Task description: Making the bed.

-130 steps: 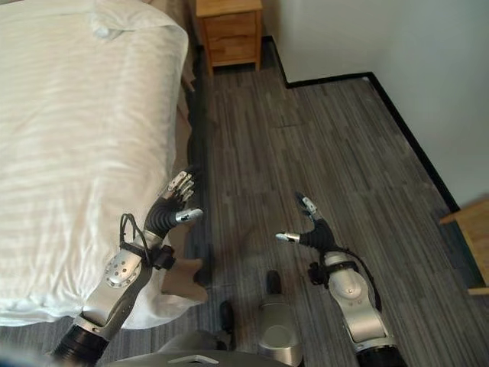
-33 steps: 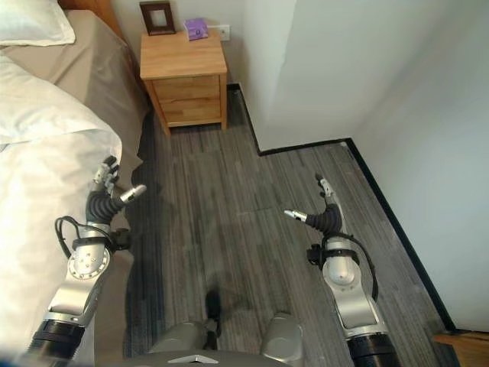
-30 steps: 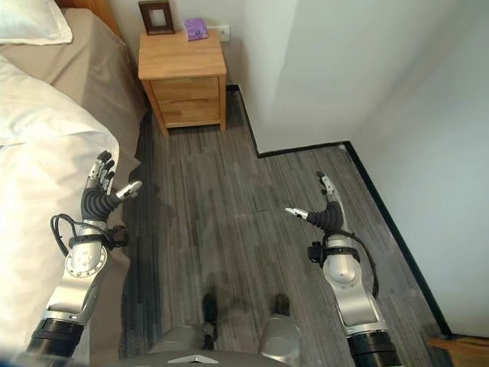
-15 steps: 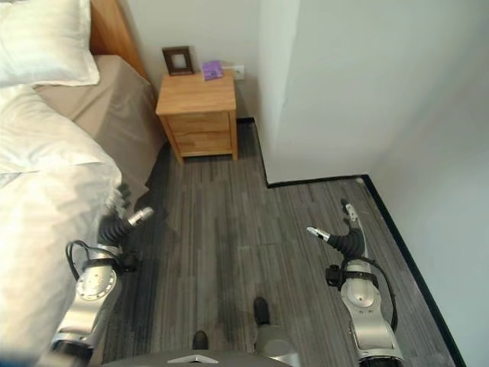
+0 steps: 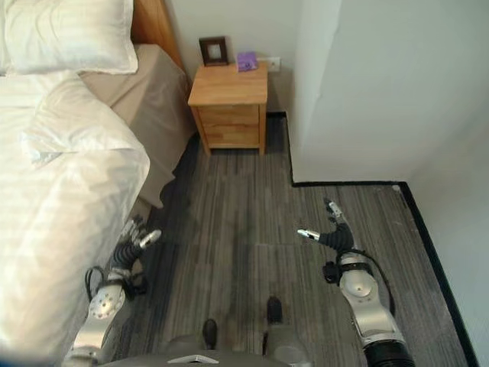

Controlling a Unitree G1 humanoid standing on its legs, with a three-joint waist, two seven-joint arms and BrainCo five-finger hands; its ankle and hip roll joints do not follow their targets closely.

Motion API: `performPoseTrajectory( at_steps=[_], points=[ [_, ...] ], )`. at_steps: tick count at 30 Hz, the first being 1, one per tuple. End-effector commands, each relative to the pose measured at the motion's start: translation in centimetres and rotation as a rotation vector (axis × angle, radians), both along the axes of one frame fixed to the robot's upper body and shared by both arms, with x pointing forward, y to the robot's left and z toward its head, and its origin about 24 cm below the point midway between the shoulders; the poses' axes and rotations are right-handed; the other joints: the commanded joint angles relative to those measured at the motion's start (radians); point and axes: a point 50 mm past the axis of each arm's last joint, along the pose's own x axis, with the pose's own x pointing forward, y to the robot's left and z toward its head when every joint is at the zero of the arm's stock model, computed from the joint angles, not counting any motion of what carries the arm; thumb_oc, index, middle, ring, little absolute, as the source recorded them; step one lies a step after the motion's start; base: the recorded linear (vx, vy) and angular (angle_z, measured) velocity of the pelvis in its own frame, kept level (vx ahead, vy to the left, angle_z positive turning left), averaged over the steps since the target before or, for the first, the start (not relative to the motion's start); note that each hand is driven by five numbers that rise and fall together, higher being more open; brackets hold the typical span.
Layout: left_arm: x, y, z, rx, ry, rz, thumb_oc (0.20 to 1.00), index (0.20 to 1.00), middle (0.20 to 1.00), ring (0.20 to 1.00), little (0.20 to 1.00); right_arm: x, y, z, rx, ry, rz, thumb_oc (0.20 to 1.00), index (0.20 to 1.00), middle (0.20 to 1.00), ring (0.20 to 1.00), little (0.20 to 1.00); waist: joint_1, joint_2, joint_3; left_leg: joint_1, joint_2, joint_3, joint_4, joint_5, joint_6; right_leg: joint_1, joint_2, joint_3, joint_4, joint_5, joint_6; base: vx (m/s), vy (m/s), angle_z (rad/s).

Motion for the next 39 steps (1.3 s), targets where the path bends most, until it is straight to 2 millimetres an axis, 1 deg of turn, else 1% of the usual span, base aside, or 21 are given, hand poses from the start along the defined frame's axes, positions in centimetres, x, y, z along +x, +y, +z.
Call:
performPoseTrajectory(
  at_steps=[1, 5, 9, 11, 12, 15, 16, 18, 19, 21, 22, 23, 24, 27, 30, 33, 35, 36, 37, 38, 39],
  points=[
    [0.4, 0.6, 2.8, 0.007, -0.148, -0.010, 1.000, 1.000, 1.000, 1.000, 1.000, 1.6, 0.6, 4.3, -0.076, -0.203, 0.050, 1.000, 1.000, 1.000, 1.000, 1.000, 0.008, 0.000, -0.016, -0.107, 0.057, 0.080, -0.128, -0.053, 0.012, 0.254, -0.041, -0.022, -0.121, -0.127, 0.076, 0.55, 0.081, -0.51],
    [0.3, 0.9, 3.7, 0.019, -0.186, 0.010, 1.000, 1.000, 1.000, 1.000, 1.000, 1.8, 0.7, 4.5, -0.122, -0.211, 0.072, 1.000, 1.000, 1.000, 1.000, 1.000, 0.055, 0.022, -0.045, -0.117, 0.049, 0.162, -0.547, 0.053, 0.011, 0.339, -0.031, -0.025, -0.122, -0.204, 0.105, 0.54, 0.154, -0.29],
    [0.6, 1.0, 4.6, 0.052, -0.220, -0.008, 1.000, 1.000, 1.000, 1.000, 1.000, 1.7, 0.7, 4.2, -0.142, -0.191, 0.073, 1.000, 1.000, 1.000, 1.000, 1.000, 0.076, 0.012, -0.073, -0.156, 0.061, 0.185, -0.589, 0.063, 0.019, 0.402, -0.045, -0.028, -0.114, -0.224, 0.127, 0.46, 0.159, -0.03],
    [0.7, 1.0, 4.8, 0.065, -0.226, -0.017, 1.000, 1.000, 1.000, 1.000, 1.000, 1.4, 0.8, 3.9, -0.146, -0.180, 0.070, 1.000, 1.000, 1.000, 1.000, 1.000, 0.082, 0.008, -0.083, -0.144, 0.057, 0.171, -0.588, 0.106, 0.024, 0.421, -0.052, -0.029, -0.096, -0.230, 0.137, 0.39, 0.164, 0.08],
    [0.8, 0.9, 5.0, 0.095, -0.230, -0.037, 1.000, 1.000, 1.000, 1.000, 1.000, 0.8, 1.1, 3.0, -0.141, -0.148, 0.066, 1.000, 1.000, 1.000, 1.000, 1.000, 0.092, -0.017, -0.100, -0.107, 0.034, 0.138, -0.582, 0.157, 0.033, 0.411, -0.080, -0.016, 0.004, -0.172, 0.169, 0.53, 0.267, 0.01],
    [0.9, 1.2, 5.1, 0.135, -0.215, -0.051, 1.000, 1.000, 1.000, 1.000, 1.000, 0.7, 1.8, 2.4, -0.147, -0.131, 0.083, 1.000, 1.000, 1.000, 1.000, 1.000, 0.080, -0.051, -0.096, -0.004, -0.001, 0.121, -0.572, 0.102, 0.079, 0.324, -0.123, 0.020, 0.256, 0.069, 0.224, 0.51, 0.311, -0.23],
    [0.9, 1.4, 5.1, 0.150, -0.211, -0.060, 1.000, 1.000, 1.000, 1.000, 1.000, 0.9, 2.0, 2.5, -0.153, -0.132, 0.097, 1.000, 1.000, 1.000, 1.000, 1.000, 0.070, -0.039, -0.093, 0.033, 0.008, 0.111, -0.575, 0.085, 0.092, 0.265, -0.117, 0.032, 0.364, 0.132, 0.225, 0.47, 0.258, -0.15],
    [0.9, 1.7, 5.4, 0.170, -0.218, -0.060, 1.000, 1.000, 1.000, 1.000, 1.000, 1.0, 2.1, 2.8, -0.163, -0.150, 0.098, 1.000, 1.000, 1.000, 1.000, 1.000, 0.062, -0.032, -0.093, 0.063, 0.016, 0.110, -0.581, 0.060, 0.099, 0.232, -0.127, 0.018, 0.405, 0.157, 0.227, 0.43, 0.168, 0.15],
    [1.2, 2.0, 5.8, 0.199, -0.228, -0.071, 1.000, 1.000, 1.000, 1.000, 1.000, 1.2, 2.5, 3.2, -0.163, -0.169, 0.113, 1.000, 1.000, 1.000, 1.000, 1.000, 0.033, -0.016, -0.082, 0.131, 0.030, 0.086, -0.589, 0.014, 0.102, 0.140, -0.150, -0.036, 0.429, 0.124, 0.194, 0.53, 0.149, 0.16],
    [1.4, 2.0, 5.9, 0.201, -0.228, -0.072, 1.000, 1.000, 1.000, 1.000, 1.000, 1.2, 2.6, 3.3, -0.154, -0.176, 0.114, 1.000, 1.000, 1.000, 1.000, 1.000, -0.001, 0.002, -0.069, 0.172, 0.032, 0.057, -0.589, -0.018, 0.103, 0.062, -0.116, -0.074, 0.391, 0.043, 0.172, 0.50, 0.124, 0.23],
    [1.4, 2.0, 5.9, 0.201, -0.228, -0.072, 1.000, 1.000, 1.000, 1.000, 1.000, 1.2, 2.6, 3.3, -0.154, -0.176, 0.114, 1.000, 1.000, 1.000, 1.000, 1.000, -0.002, 0.003, -0.070, 0.171, 0.033, 0.057, -0.589, -0.018, 0.103, 0.062, -0.116, -0.075, 0.390, 0.043, 0.172, 0.51, 0.035, 0.52],
    [1.5, 1.9, 6.0, 0.196, -0.230, -0.080, 1.000, 1.000, 1.000, 1.000, 1.000, 1.3, 2.6, 3.6, -0.143, -0.188, 0.109, 1.000, 1.000, 1.000, 1.000, 1.000, -0.027, 0.002, -0.058, 0.219, 0.030, 0.036, -0.589, -0.057, 0.092, 0.001, -0.087, -0.115, 0.246, -0.023, 0.162, 0.56, -0.019, 0.54],
    [1.4, 1.8, 5.9, 0.196, -0.226, -0.084, 1.000, 1.000, 1.000, 1.000, 1.000, 1.2, 2.7, 3.4, -0.139, -0.183, 0.108, 1.000, 1.000, 1.000, 1.000, 1.000, -0.050, 0.002, -0.050, 0.255, 0.029, 0.016, -0.589, -0.088, 0.084, -0.006, -0.062, -0.128, 0.143, -0.031, 0.158, 0.80, -0.028, 0.32],
    [1.9, 1.7, 5.7, 0.202, -0.221, -0.080, 1.000, 1.000, 1.000, 1.000, 1.000, 1.2, 2.3, 2.8, -0.129, -0.155, 0.077, 1.000, 1.000, 1.000, 1.000, 1.000, -0.111, 0.004, -0.039, 0.350, 0.031, -0.059, -0.589, -0.163, 0.063, -0.128, 0.002, -0.099, -0.117, 0.049, 0.178, 0.69, -0.018, 0.85],
    [2.1, 1.7, 5.5, 0.189, -0.215, -0.068, 1.000, 1.000, 1.000, 1.000, 1.000, 0.9, 2.3, 2.3, -0.126, -0.135, 0.075, 1.000, 1.000, 1.000, 1.000, 1.000, -0.142, 0.008, -0.044, 0.421, 0.059, -0.110, -0.589, -0.215, 0.054, -0.226, 0.010, -0.095, -0.122, 0.078, 0.191, 0.62, -0.100, 0.97],
    [1.8, 1.5, 5.1, 0.175, -0.203, -0.078, 1.000, 1.000, 1.000, 1.000, 1.000, 0.3, 2.4, 1.8, -0.105, -0.115, 0.077, 1.000, 1.000, 1.000, 1.000, 1.000, -0.168, -0.006, -0.071, 0.496, 0.085, -0.154, -0.589, -0.274, 0.054, -0.179, 0.024, -0.049, -0.122, 0.108, 0.165, 0.52, -0.189, 0.97],
    [1.0, 1.3, 4.3, 0.163, -0.175, -0.078, 1.000, 1.000, 1.000, 1.000, 1.000, -0.2, 2.2, 1.3, -0.102, -0.082, 0.088, 1.000, 1.000, 1.000, 1.000, 1.000, -0.184, 0.014, -0.094, 0.523, 0.124, -0.154, -0.514, -0.254, 0.022, -0.142, 0.041, -0.033, -0.111, 0.122, 0.147, 0.58, -0.194, 0.98],
    [0.9, 1.2, 4.2, 0.143, -0.174, -0.072, 1.000, 1.000, 1.000, 1.000, 1.000, -0.1, 2.3, 1.3, -0.097, -0.086, 0.095, 1.000, 1.000, 1.000, 1.000, 1.000, -0.185, 0.021, -0.097, 0.491, 0.126, -0.152, -0.411, -0.200, 0.003, -0.112, 0.048, -0.028, -0.116, 0.124, 0.136, 0.58, -0.180, 0.54],
    [0.8, 1.2, 4.2, 0.143, -0.173, -0.072, 1.000, 1.000, 1.000, 1.000, 1.000, -0.1, 2.4, 1.3, -0.096, -0.086, 0.096, 1.000, 1.000, 1.000, 1.000, 1.000, -0.186, 0.024, -0.099, 0.490, 0.130, -0.151, -0.408, -0.206, 0.005, -0.111, 0.051, -0.029, -0.115, 0.118, 0.138, 0.37, -0.152, 0.25],
    [0.9, 0.9, 4.2, 0.101, -0.179, -0.062, 1.000, 1.000, 1.000, 1.000, 1.000, 0.6, 2.5, 1.8, -0.105, -0.105, 0.114, 1.000, 1.000, 1.000, 1.000, 1.000, -0.159, 0.024, -0.071, 0.358, 0.109, -0.129, -0.103, -0.065, -0.032, -0.028, 0.052, -0.032, -0.122, 0.095, 0.104, 0.22, -0.097, 0.13],
    [1.0, 0.9, 4.3, 0.102, -0.180, -0.062, 1.000, 1.000, 1.000, 1.000, 1.000, 0.7, 2.5, 1.8, -0.104, -0.107, 0.114, 1.000, 1.000, 1.000, 1.000, 1.000, -0.164, 0.017, -0.074, 0.348, 0.100, -0.135, -0.100, -0.060, -0.032, -0.035, 0.043, -0.034, -0.122, 0.098, 0.104, 0.42, -0.310, 0.01]
  ],
)
